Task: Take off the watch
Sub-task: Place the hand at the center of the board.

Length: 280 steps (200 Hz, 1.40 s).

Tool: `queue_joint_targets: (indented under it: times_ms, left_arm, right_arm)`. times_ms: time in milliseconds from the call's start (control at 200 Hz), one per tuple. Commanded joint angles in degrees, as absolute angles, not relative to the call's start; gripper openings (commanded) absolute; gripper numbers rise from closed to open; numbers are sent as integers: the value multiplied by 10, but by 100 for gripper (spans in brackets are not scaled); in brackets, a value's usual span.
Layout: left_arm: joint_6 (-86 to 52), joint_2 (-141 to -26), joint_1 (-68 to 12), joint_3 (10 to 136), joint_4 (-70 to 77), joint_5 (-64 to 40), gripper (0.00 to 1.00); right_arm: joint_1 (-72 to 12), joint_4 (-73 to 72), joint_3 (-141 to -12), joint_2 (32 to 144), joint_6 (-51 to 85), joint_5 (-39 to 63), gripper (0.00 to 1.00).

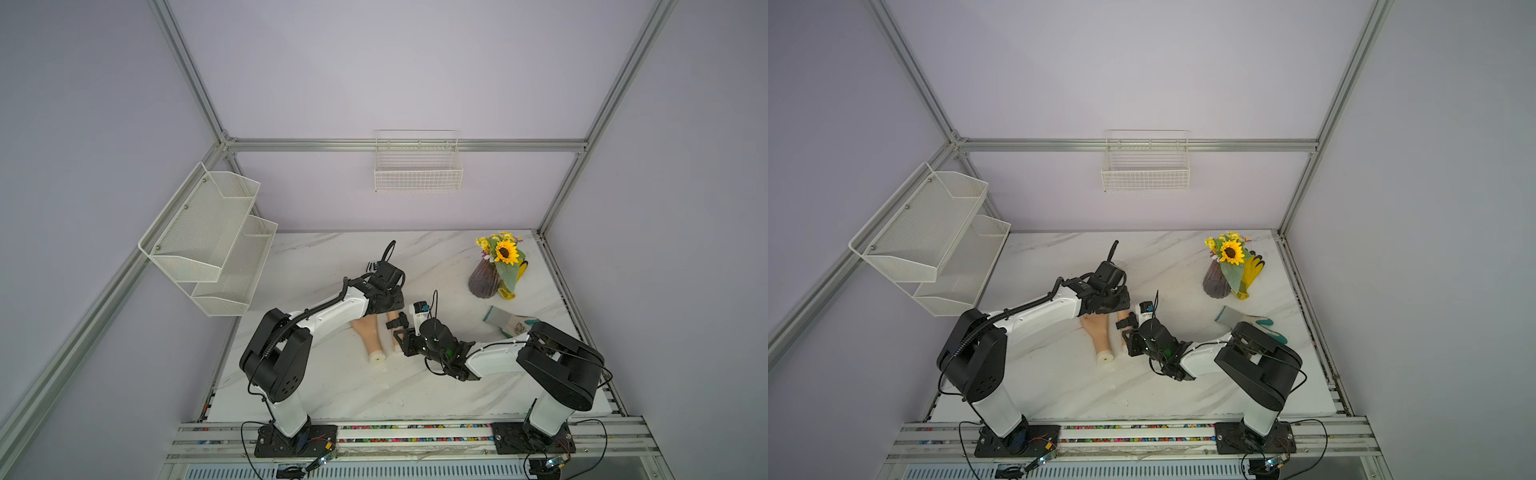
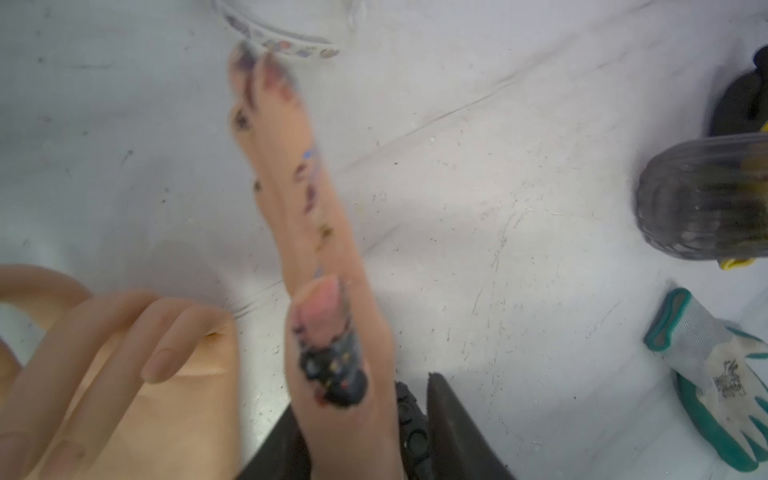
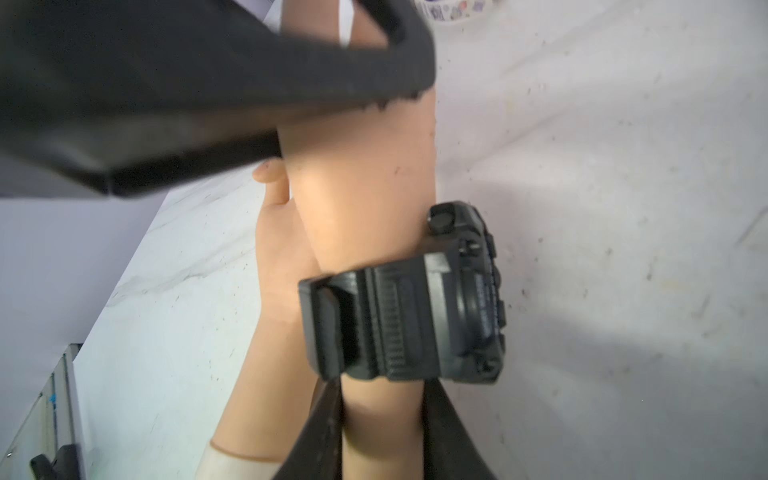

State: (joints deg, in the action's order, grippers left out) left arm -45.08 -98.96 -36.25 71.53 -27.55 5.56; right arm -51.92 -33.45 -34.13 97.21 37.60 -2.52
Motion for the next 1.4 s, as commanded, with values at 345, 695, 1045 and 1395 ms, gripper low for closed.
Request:
queue_joint_targets:
  times_ms: [345,695,1045,1395]
  left_arm:
    - [-263,-736,-413,506,-51,108,99]
    - [-57,-687,-606,342,59,185,98]
    - [29,-673,-607,296,64,91,80]
    - [20,-710,-584,309,81,75,70]
  right_arm:
    - [-495,-469,-212,816,525,186,21]
    - [-466,-479,-108,756,568,262,21]
    - [-427,-490,-106,834,558,271,32]
    - [-426,-441,-112,760,553,223,65]
